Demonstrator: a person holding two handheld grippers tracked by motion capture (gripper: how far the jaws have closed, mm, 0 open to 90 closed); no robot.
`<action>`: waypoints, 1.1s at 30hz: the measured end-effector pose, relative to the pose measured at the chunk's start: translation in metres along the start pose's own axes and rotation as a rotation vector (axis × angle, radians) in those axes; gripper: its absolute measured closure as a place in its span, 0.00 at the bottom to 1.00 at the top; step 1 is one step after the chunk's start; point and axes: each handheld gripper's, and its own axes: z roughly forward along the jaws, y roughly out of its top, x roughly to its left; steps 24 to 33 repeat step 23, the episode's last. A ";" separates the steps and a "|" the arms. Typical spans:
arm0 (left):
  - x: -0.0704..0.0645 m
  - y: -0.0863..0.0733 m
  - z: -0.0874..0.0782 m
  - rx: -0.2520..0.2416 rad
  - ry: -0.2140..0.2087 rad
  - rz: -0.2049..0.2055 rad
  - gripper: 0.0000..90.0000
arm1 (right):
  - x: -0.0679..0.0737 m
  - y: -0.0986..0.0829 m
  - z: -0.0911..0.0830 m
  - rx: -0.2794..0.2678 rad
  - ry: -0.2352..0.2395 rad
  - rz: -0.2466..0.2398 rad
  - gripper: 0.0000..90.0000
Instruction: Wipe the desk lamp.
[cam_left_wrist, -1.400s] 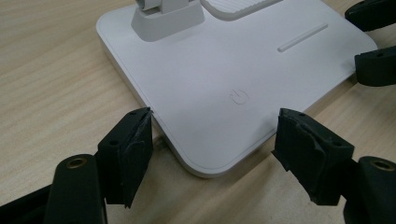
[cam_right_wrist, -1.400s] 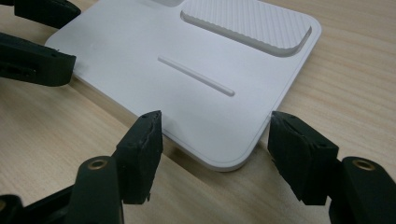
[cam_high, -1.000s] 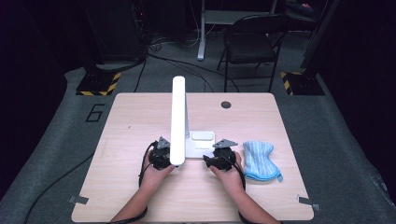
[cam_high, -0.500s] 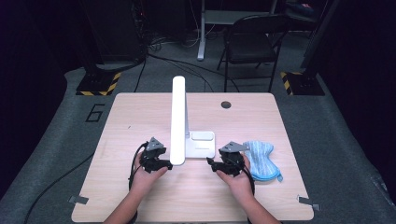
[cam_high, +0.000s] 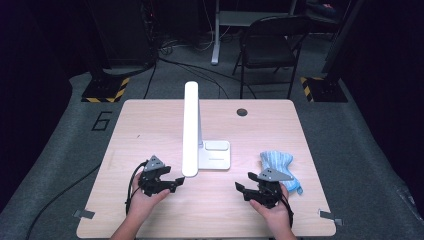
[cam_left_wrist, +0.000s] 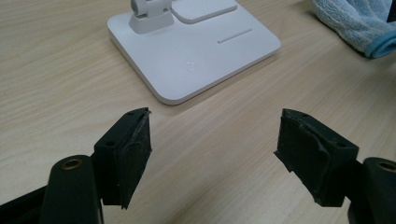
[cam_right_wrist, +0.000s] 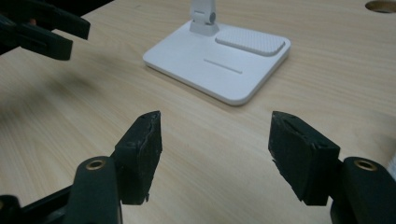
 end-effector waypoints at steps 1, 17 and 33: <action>0.000 -0.001 -0.001 -0.001 0.000 -0.002 0.29 | -0.001 -0.004 -0.001 0.012 -0.002 0.001 0.38; 0.019 -0.031 -0.008 0.000 0.061 -0.060 0.28 | -0.003 -0.023 0.017 0.081 0.062 0.004 0.40; 0.026 -0.032 -0.004 -0.006 0.062 -0.110 0.28 | -0.006 -0.025 0.020 0.073 0.058 0.010 0.40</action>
